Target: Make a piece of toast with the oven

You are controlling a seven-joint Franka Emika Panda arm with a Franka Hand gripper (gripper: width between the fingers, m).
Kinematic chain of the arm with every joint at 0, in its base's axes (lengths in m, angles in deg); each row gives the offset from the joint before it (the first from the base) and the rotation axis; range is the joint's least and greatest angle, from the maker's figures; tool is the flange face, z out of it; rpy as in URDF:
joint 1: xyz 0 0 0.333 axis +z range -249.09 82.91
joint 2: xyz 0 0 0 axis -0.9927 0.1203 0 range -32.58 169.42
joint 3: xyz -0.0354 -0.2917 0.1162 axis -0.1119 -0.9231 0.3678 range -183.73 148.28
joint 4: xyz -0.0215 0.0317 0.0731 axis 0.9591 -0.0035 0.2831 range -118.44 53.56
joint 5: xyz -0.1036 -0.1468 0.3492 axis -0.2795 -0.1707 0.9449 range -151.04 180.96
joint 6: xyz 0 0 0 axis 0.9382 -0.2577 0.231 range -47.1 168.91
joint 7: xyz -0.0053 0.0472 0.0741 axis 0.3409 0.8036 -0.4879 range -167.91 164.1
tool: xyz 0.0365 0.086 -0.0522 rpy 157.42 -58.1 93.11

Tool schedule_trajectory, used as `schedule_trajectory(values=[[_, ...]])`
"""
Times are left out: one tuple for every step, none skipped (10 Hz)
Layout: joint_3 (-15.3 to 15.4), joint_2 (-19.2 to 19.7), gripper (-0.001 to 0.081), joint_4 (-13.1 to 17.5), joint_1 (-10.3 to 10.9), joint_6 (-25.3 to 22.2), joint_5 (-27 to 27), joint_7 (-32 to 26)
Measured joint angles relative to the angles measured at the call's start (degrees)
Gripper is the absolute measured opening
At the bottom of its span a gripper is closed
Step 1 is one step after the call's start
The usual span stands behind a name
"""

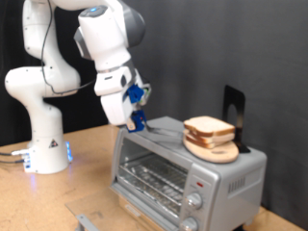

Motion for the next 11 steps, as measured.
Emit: schedule_trajectory(values=[[0.3, 0.0, 0.0493, 0.0, 0.0, 0.0, 0.1, 0.0], [0.5, 0.0, 0.0493, 0.0, 0.0, 0.0, 0.2, 0.0], [0.5, 0.0, 0.0493, 0.0, 0.0, 0.0, 0.3, -0.1], [0.5, -0.2, 0.0493, -0.1, 0.0, 0.0, 0.8, -0.6], [0.5, -0.5, 0.0493, -0.2, 0.0, 0.0, 1.5, -1.4], [0.6, -0.7, 0.0493, -0.3, 0.1, 0.0, 2.4, -2.2], [0.7, -0.9, 0.0493, -0.3, 0.1, 0.0, 2.7, -2.4], [0.7, -1.2, 0.0493, -0.3, 0.1, -0.1, 2.9, -2.5], [0.7, -1.5, 0.0493, -0.4, 0.1, -0.2, 3.0, -2.6], [0.8, -1.9, 0.0493, -0.6, 0.1, -0.4, 3.1, -2.7], [0.8, -2.3, 0.0493, -0.7, 0.1, -0.4, 3.3, -2.9]])
